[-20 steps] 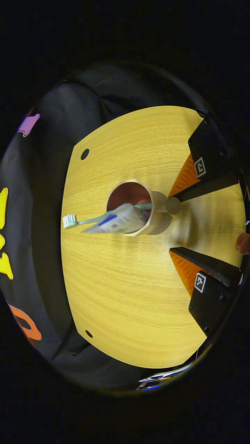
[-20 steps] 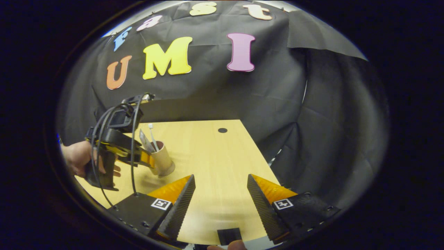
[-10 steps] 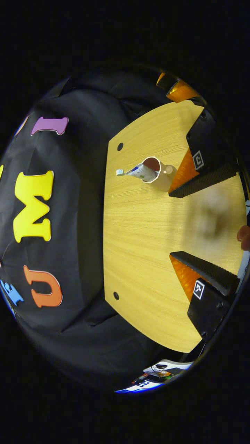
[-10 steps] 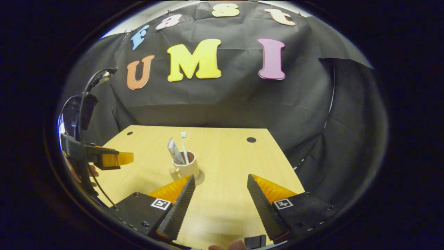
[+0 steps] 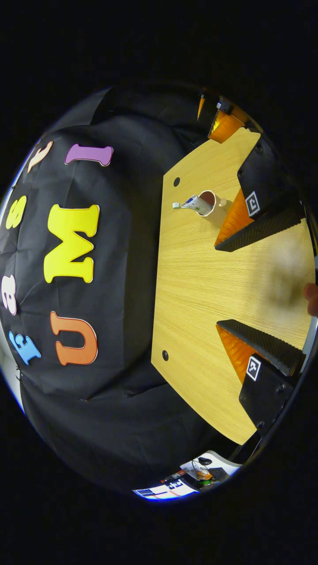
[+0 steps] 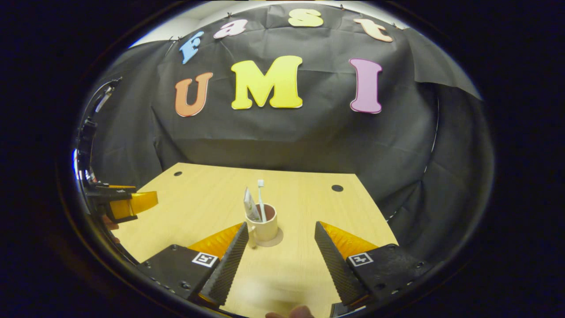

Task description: Put the toothbrush and toothpaste on the desktop into the cup, then pick up the cup and place it on the coaster on the desktop.

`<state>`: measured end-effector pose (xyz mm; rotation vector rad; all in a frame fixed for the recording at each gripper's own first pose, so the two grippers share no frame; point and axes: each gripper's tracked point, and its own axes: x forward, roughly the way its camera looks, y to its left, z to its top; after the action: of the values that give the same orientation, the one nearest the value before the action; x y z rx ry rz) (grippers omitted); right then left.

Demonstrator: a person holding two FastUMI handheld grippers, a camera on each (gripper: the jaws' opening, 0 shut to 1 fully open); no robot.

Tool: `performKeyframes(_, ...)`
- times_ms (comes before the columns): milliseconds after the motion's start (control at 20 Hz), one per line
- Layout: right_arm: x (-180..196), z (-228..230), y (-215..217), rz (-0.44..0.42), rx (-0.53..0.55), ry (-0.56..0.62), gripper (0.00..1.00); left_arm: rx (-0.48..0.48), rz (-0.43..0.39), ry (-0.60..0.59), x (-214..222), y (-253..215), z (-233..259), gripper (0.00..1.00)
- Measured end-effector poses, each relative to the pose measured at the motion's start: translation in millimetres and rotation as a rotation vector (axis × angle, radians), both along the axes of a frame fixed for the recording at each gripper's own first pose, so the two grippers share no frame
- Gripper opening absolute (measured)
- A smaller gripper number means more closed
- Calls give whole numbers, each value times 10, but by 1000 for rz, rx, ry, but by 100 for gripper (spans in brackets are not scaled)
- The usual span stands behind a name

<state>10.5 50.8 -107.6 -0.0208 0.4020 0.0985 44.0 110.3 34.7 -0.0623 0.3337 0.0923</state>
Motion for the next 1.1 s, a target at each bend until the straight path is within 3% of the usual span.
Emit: performKeyframes(1100, 28, 55, 43, -48, 2, -30, 92, 12, -74, -42, 111, -9, 121, 98)
